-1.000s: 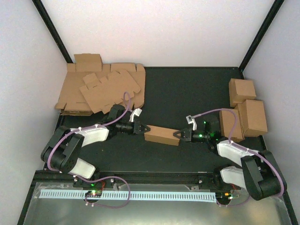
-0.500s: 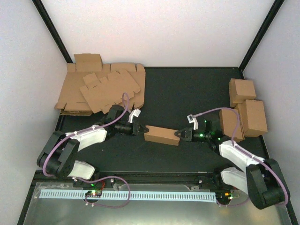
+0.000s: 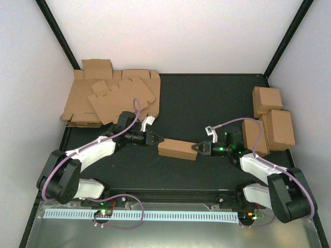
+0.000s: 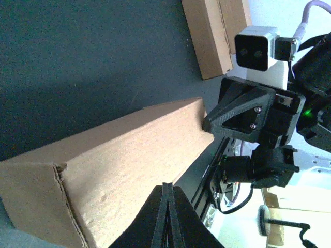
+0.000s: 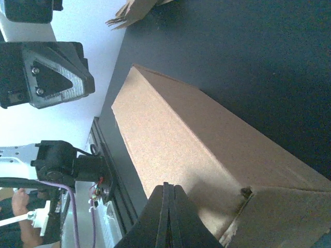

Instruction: Fold the paper box

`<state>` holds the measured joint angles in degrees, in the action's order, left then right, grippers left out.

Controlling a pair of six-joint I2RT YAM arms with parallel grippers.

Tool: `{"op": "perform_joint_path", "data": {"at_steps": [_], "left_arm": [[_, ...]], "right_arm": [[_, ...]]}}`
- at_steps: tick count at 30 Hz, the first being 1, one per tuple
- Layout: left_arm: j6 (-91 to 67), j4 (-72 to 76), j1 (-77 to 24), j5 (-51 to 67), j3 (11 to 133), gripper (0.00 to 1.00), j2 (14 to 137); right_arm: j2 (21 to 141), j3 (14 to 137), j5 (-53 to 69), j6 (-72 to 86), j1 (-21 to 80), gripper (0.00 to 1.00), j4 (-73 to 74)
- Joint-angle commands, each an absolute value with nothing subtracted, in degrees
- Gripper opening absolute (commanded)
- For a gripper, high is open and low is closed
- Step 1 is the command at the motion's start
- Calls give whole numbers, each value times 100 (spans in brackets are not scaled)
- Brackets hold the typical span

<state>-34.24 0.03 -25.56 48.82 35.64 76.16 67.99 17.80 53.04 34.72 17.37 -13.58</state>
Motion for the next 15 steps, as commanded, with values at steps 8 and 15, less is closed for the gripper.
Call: {"op": "perform_joint_path", "data": {"at_steps": [8, 15], "left_arm": [[-3427, 596, -2561, 4810, 3319, 1, 8395], [-3452, 253, -2566, 4736, 3464, 1, 8042]], "right_arm": [[6204, 2192, 5271, 3276, 1748, 2, -165], [7077, 1822, 5361, 3345, 1754, 2, -980]]}}
